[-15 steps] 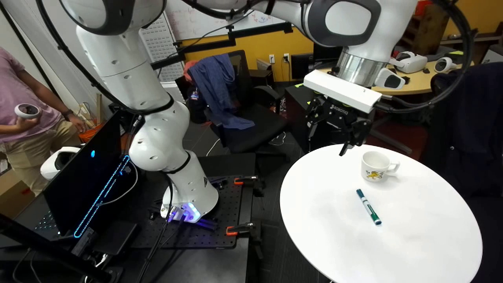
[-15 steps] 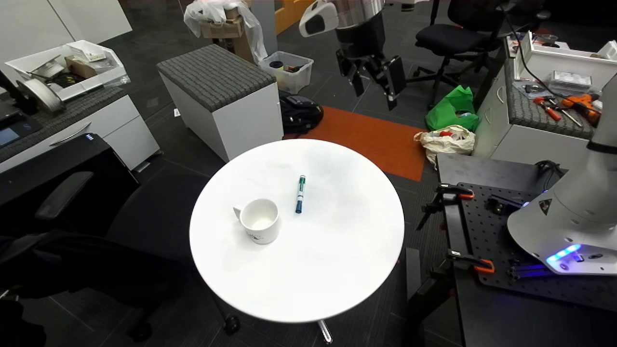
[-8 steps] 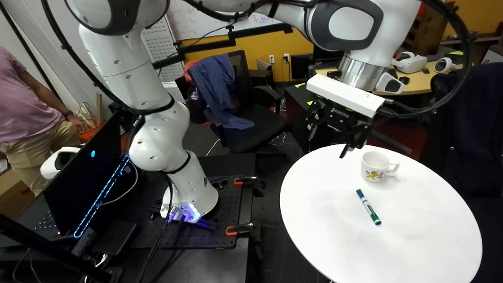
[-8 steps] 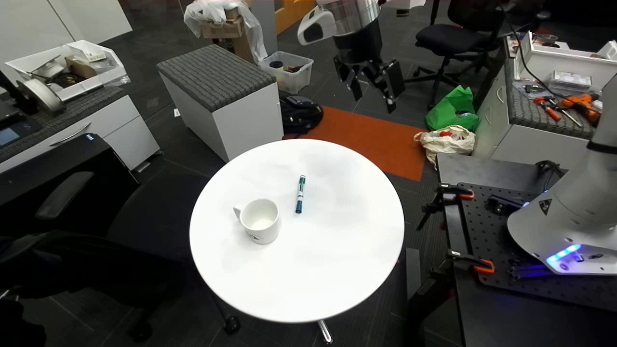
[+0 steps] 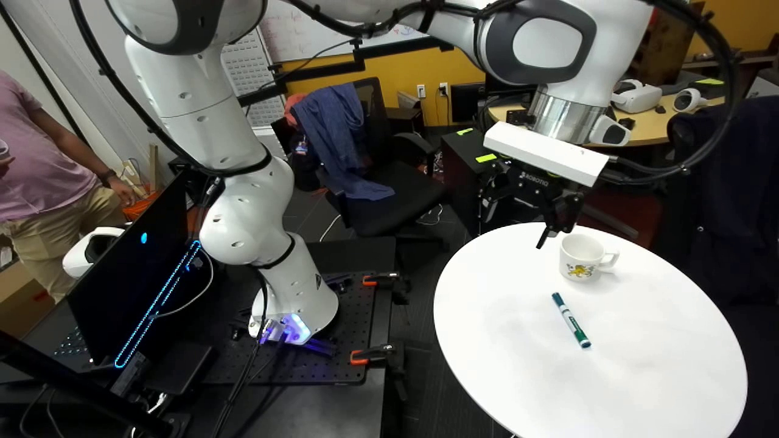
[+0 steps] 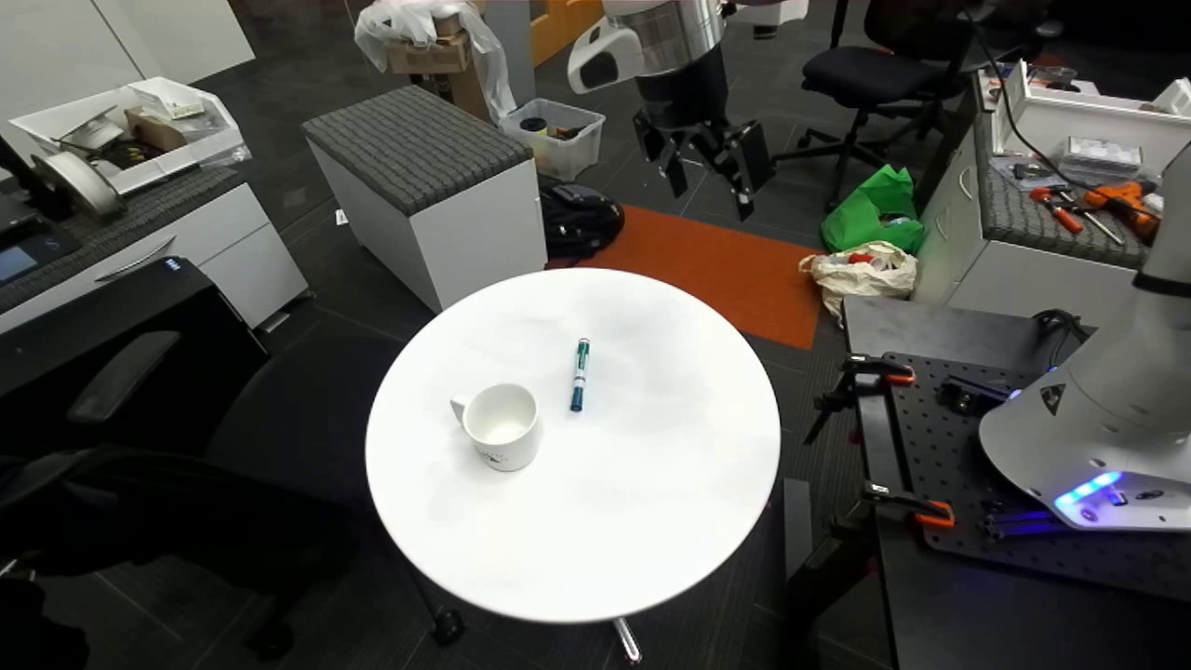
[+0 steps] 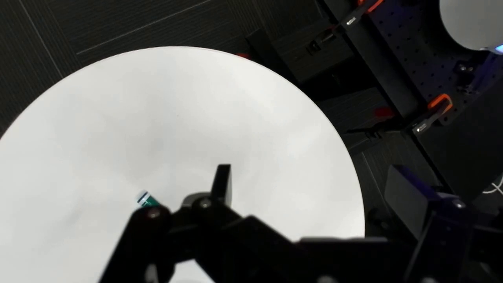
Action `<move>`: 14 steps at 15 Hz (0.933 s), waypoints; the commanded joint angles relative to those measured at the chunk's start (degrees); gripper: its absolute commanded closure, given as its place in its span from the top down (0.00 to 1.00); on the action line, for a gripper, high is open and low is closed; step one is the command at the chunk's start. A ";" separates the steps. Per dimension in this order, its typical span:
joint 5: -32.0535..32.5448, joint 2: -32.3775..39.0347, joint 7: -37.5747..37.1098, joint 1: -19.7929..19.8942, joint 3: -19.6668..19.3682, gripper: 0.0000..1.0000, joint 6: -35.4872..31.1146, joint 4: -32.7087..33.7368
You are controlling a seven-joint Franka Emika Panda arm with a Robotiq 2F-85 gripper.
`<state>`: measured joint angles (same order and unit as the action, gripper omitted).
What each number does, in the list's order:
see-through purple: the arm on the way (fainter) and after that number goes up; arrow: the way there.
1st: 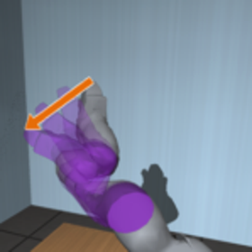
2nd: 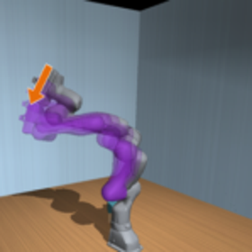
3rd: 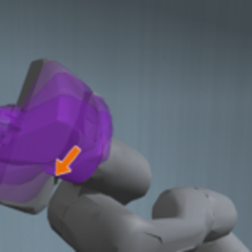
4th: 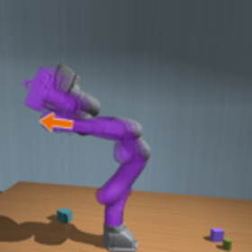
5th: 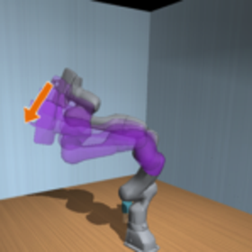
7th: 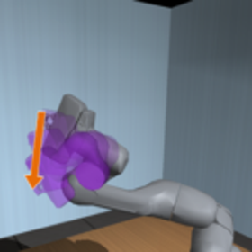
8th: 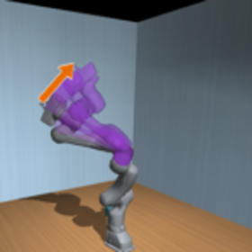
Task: Put the marker in the mug
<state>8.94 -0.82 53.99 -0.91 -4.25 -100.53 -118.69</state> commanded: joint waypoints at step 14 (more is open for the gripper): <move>4.17 12.62 14.80 2.84 1.84 1.00 -19.84 1.81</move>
<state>12.54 8.94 67.06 0.85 -3.68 -117.67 -118.59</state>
